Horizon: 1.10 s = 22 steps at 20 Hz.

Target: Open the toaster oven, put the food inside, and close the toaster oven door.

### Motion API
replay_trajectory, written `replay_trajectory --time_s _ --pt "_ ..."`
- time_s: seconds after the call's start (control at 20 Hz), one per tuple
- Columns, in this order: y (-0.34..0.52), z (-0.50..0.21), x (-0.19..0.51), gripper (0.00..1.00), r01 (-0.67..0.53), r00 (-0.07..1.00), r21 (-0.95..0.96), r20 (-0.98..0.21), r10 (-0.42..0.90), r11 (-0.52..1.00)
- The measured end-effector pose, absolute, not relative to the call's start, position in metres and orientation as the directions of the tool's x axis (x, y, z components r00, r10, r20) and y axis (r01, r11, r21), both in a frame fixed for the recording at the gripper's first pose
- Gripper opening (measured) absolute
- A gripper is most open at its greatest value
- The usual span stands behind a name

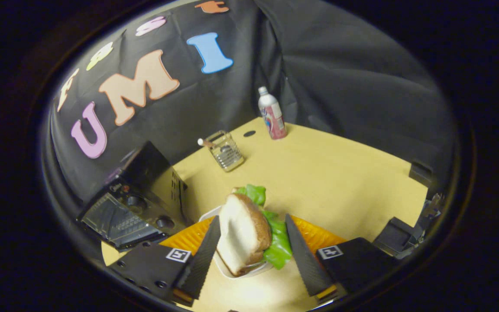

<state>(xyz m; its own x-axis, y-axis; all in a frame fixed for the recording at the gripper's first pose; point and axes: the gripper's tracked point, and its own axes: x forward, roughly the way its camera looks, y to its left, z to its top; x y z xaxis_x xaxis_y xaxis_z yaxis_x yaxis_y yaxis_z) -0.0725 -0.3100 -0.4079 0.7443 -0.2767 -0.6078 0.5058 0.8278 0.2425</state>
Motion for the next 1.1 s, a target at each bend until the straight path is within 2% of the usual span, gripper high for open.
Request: replay_trajectory --time_s 0.2,0.3,0.55,0.8,1.1 --pt "-0.303 -0.396 -0.064 0.51 0.486 0.776 0.314 -0.585 -0.237 0.815" --pt "-0.286 -0.384 -0.06 0.44 0.407 0.818 0.357 -0.552 -0.161 0.841" --pt "-0.289 -0.369 -0.059 0.28 0.447 0.81 0.324 -0.542 -0.223 0.834" --pt "-0.27 -0.306 -0.06 0.28 0.427 0.859 0.365 -0.449 -0.246 0.827" --pt "-0.211 -0.266 -0.06 0.28 0.363 0.918 0.559 -0.353 -0.182 0.746"
